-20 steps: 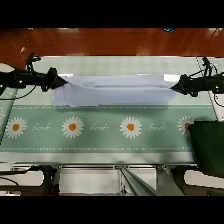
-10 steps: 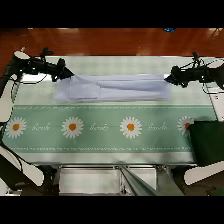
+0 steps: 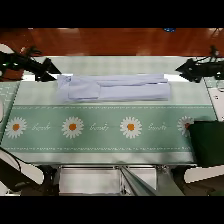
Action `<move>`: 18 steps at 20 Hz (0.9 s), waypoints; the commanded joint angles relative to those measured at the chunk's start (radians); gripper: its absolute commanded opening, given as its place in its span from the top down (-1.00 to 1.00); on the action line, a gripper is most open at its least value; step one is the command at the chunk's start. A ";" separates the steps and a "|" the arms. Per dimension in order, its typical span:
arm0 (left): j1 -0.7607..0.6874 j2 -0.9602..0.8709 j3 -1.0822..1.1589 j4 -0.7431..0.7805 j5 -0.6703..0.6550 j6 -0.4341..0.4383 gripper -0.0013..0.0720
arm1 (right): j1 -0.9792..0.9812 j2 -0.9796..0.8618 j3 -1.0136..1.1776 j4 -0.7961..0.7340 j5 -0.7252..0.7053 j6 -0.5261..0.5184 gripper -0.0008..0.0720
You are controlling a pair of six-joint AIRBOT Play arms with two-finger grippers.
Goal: Fold the shirts.
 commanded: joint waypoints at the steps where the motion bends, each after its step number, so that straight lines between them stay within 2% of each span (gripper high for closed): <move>1: 0.071 0.177 0.013 0.155 0.029 0.008 -0.42 | -0.143 0.159 -0.003 -0.100 0.125 -0.011 -0.16; 4: 0.029 0.426 -0.177 0.157 0.221 0.080 -0.42 | -0.223 0.301 -0.121 -0.217 0.020 0.024 -0.16; 6: -0.053 0.624 -0.437 0.156 0.378 0.115 -0.42 | -0.235 0.360 -0.276 -0.212 -0.116 0.056 -0.16; 9: -0.195 0.846 -0.822 0.156 0.601 0.118 -0.42 | -0.201 0.333 -0.451 -0.106 -0.227 0.055 -0.16; 12: -0.275 0.882 -0.988 0.156 0.627 0.105 -0.42 | -0.118 0.212 -0.455 -0.010 -0.224 0.014 -0.16; 18: -0.304 0.840 -1.017 0.137 0.624 0.091 -0.42 | 0.024 -0.070 -0.253 0.129 -0.150 0.008 -0.16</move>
